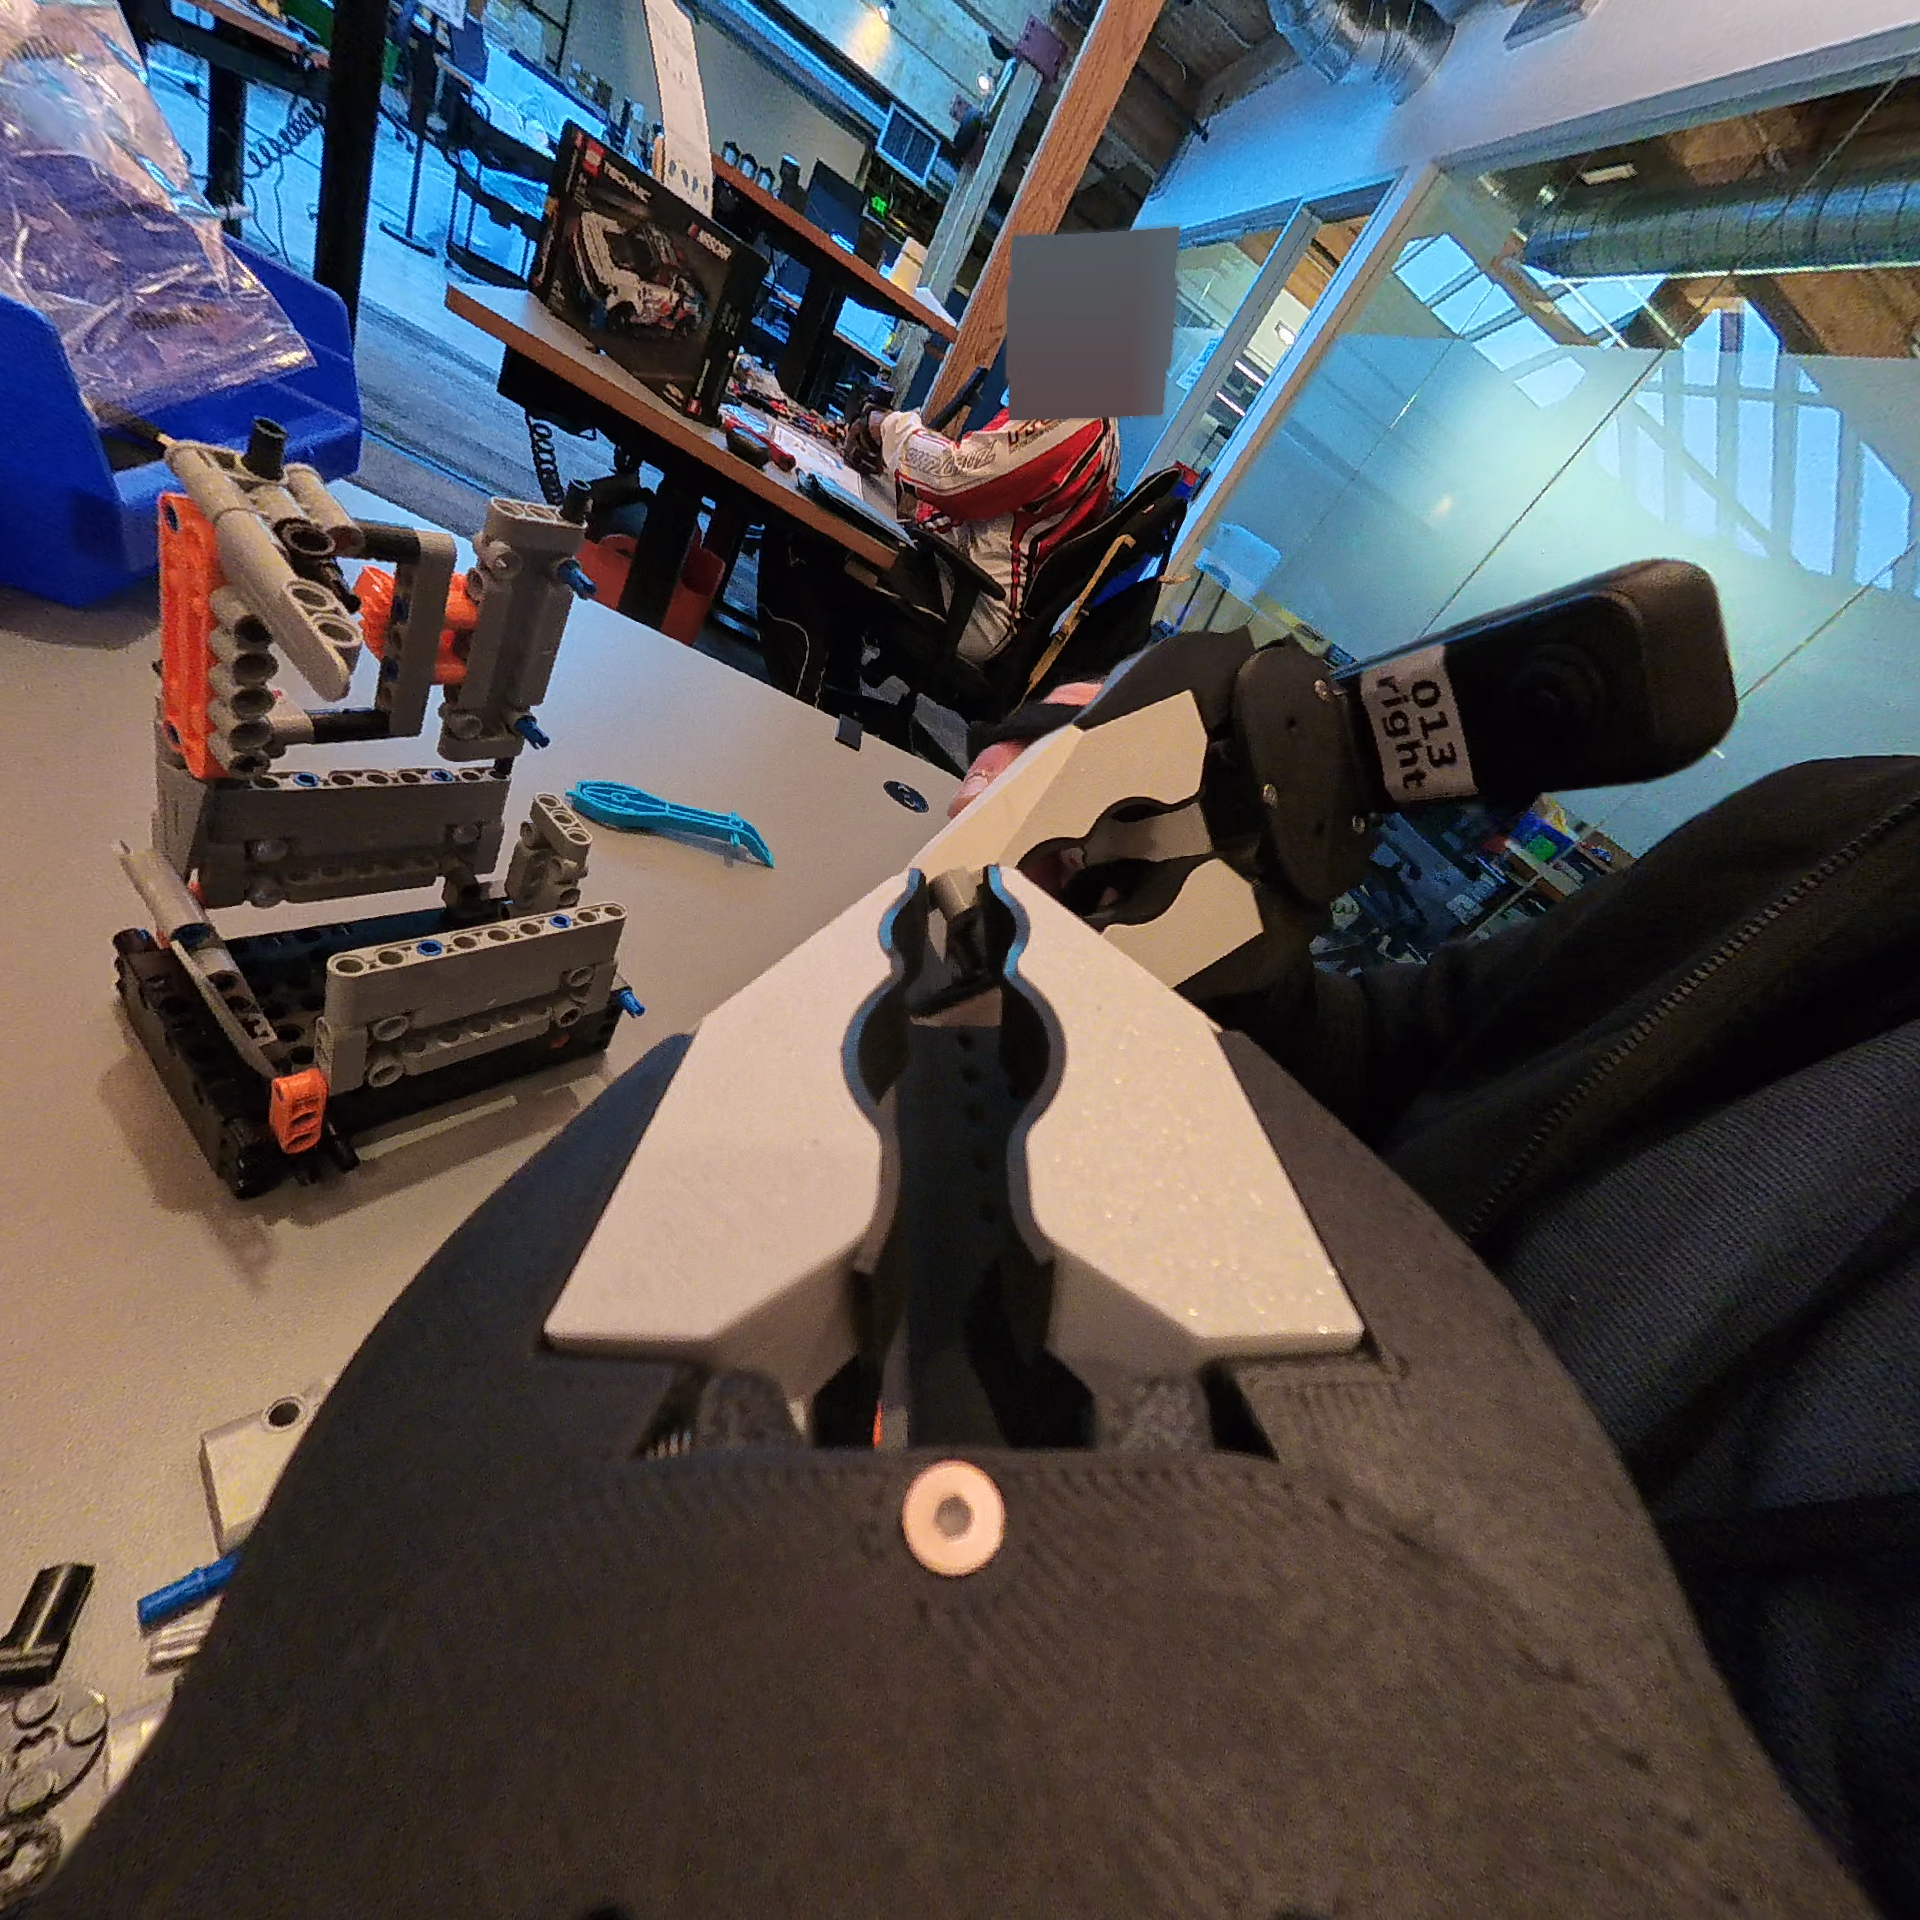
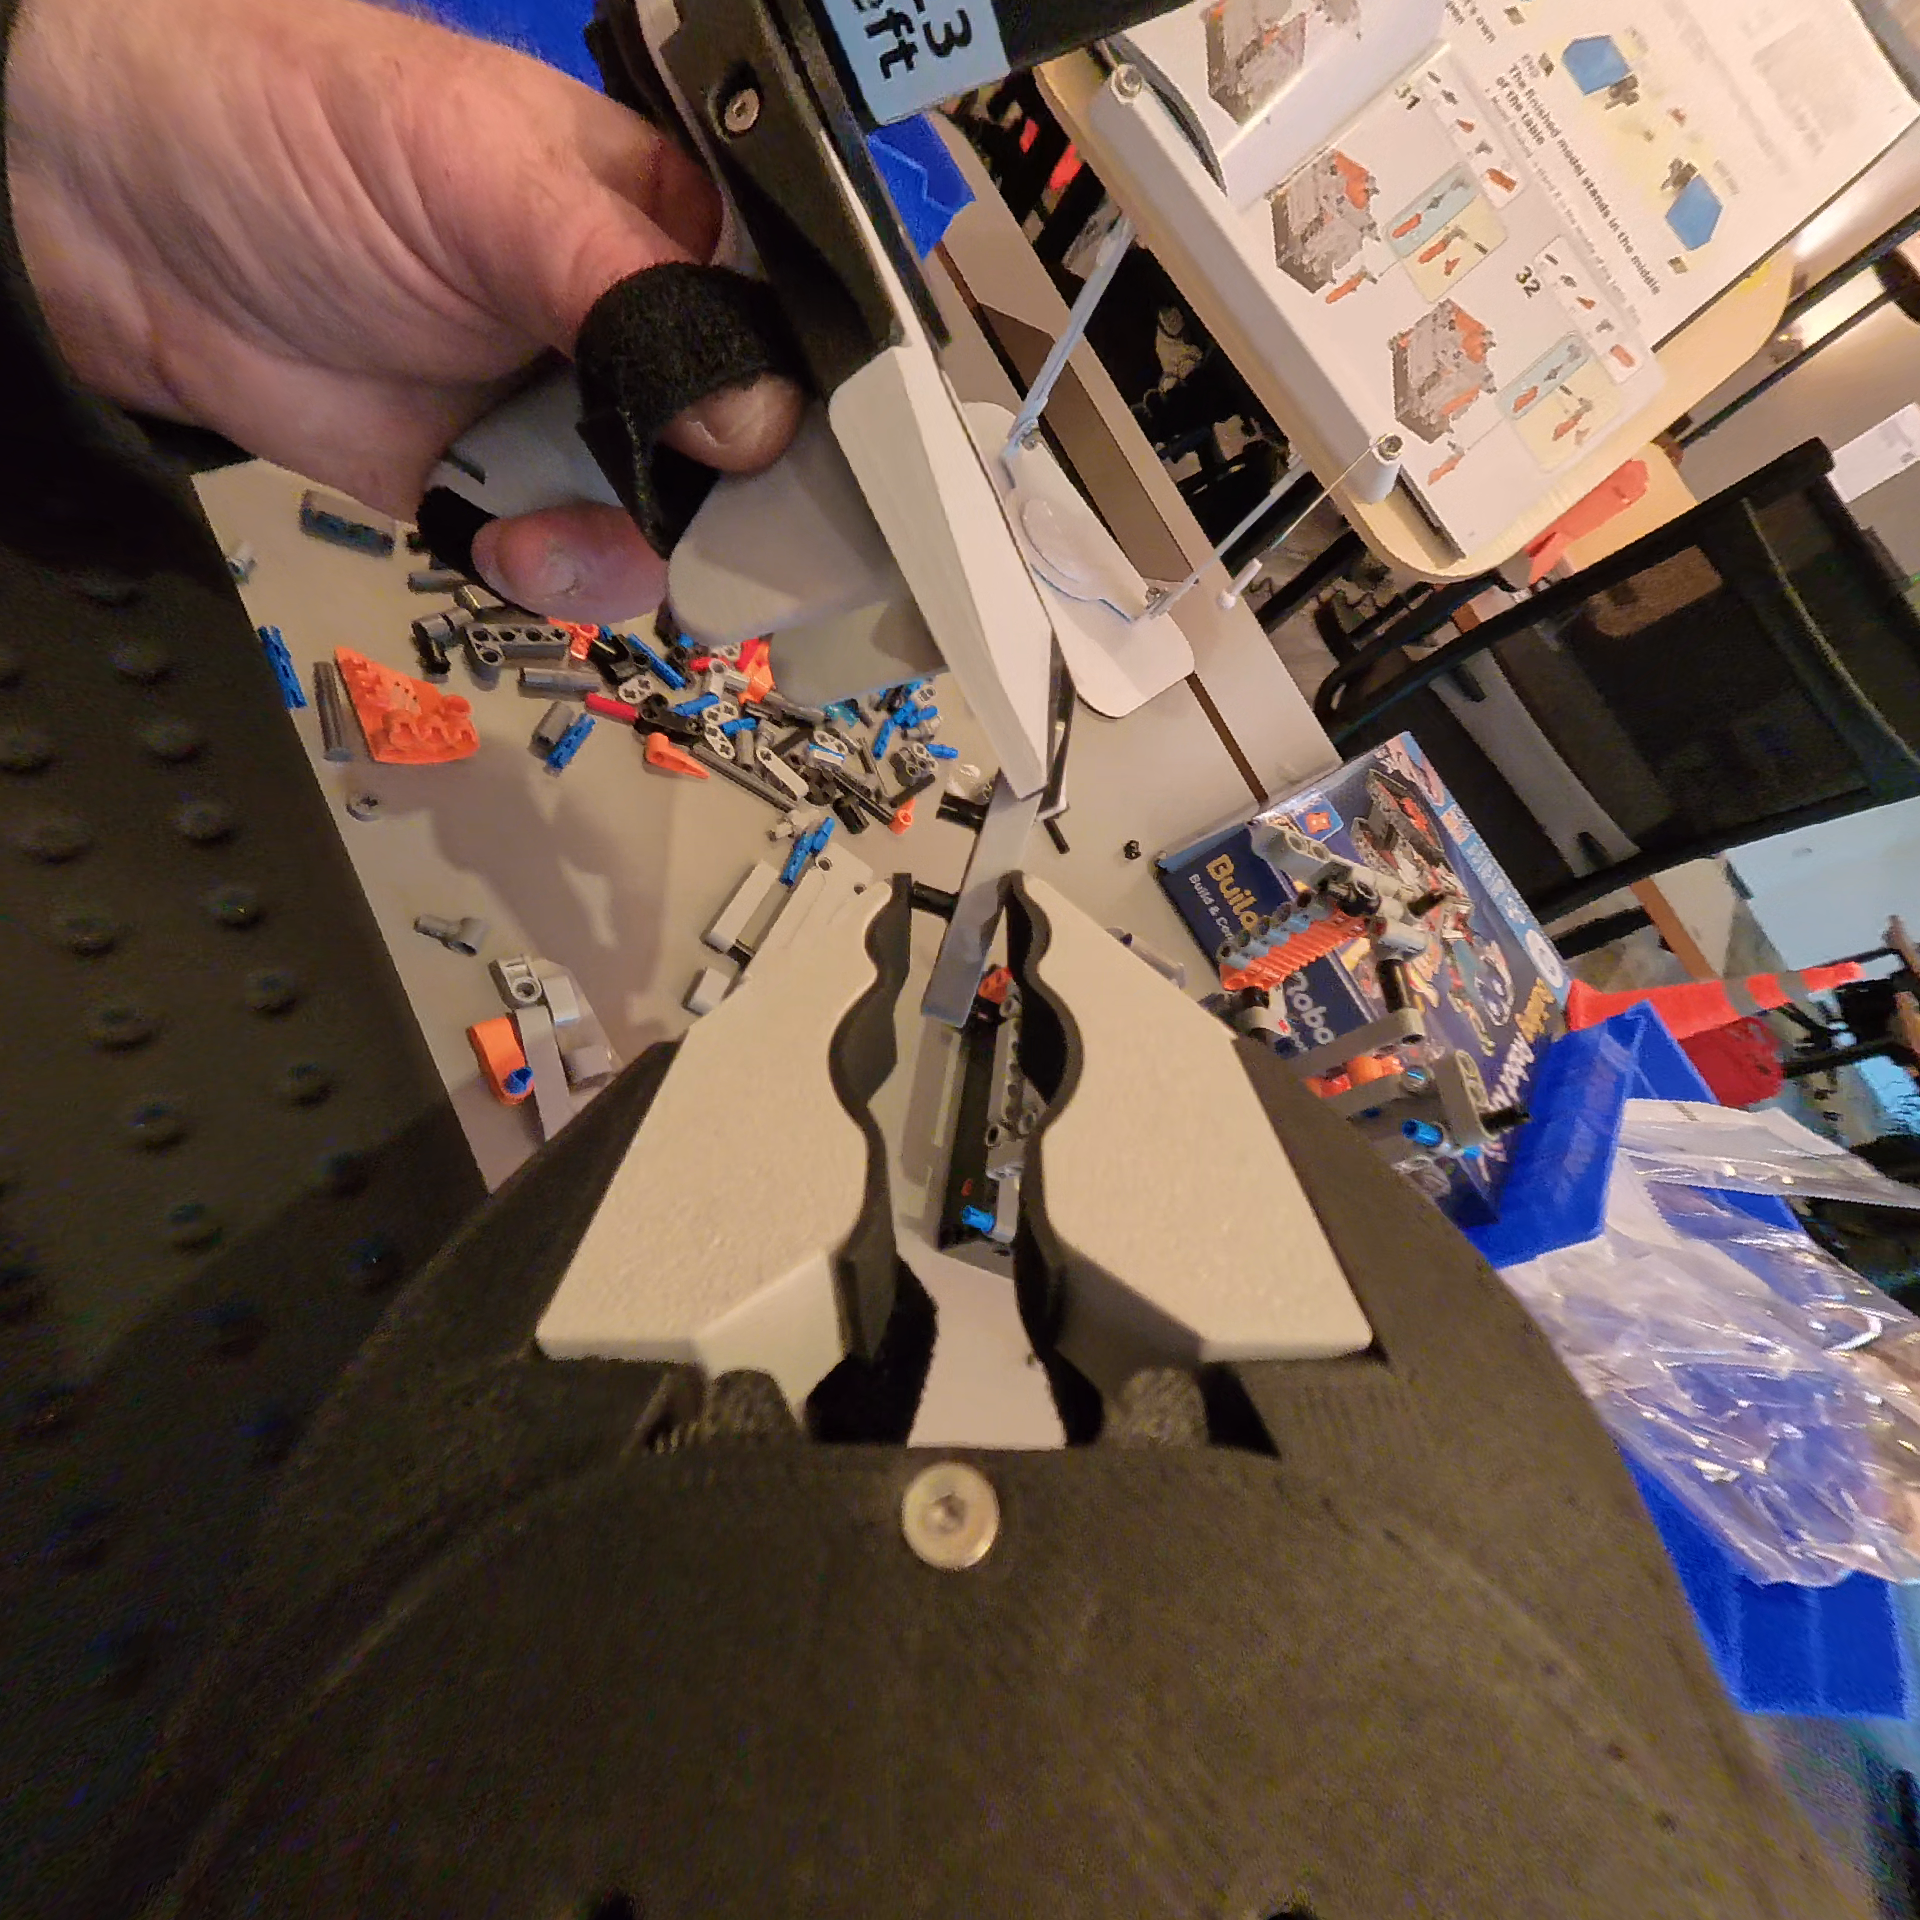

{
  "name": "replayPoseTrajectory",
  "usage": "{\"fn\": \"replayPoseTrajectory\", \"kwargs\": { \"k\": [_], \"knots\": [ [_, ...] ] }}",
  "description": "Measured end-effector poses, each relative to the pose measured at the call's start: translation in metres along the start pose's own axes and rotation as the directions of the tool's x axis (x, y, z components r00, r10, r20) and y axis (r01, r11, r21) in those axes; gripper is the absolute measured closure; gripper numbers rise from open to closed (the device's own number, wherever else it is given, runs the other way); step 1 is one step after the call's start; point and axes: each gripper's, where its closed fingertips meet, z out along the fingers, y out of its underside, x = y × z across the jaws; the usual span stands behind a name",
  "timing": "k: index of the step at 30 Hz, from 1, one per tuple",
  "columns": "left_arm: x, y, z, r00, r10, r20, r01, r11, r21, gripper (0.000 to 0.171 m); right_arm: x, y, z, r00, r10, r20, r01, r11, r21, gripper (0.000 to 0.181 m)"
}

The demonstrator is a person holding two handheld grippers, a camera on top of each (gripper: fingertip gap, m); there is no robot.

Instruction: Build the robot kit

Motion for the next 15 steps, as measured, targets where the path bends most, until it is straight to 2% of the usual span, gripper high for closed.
{"fn": "replayPoseTrajectory", "kwargs": {
  "k": [9, 15],
  "knots": [
    [0.0037, -0.0010, -0.0006, 0.995, 0.093, 0.025, -0.093, 0.996, -0.009, 0.162, -0.0006, -0.0028, -0.0028, 0.988, 0.125, 0.088, -0.131, 0.990, 0.059, 0.165],
    [0.0049, -0.0037, -0.0016, 0.990, 0.135, 0.032, -0.135, 0.991, -0.009, 0.160, 0.0024, -0.0005, -0.0057, 0.982, 0.163, 0.100, -0.171, 0.982, 0.076, 0.165]
  ]
}}
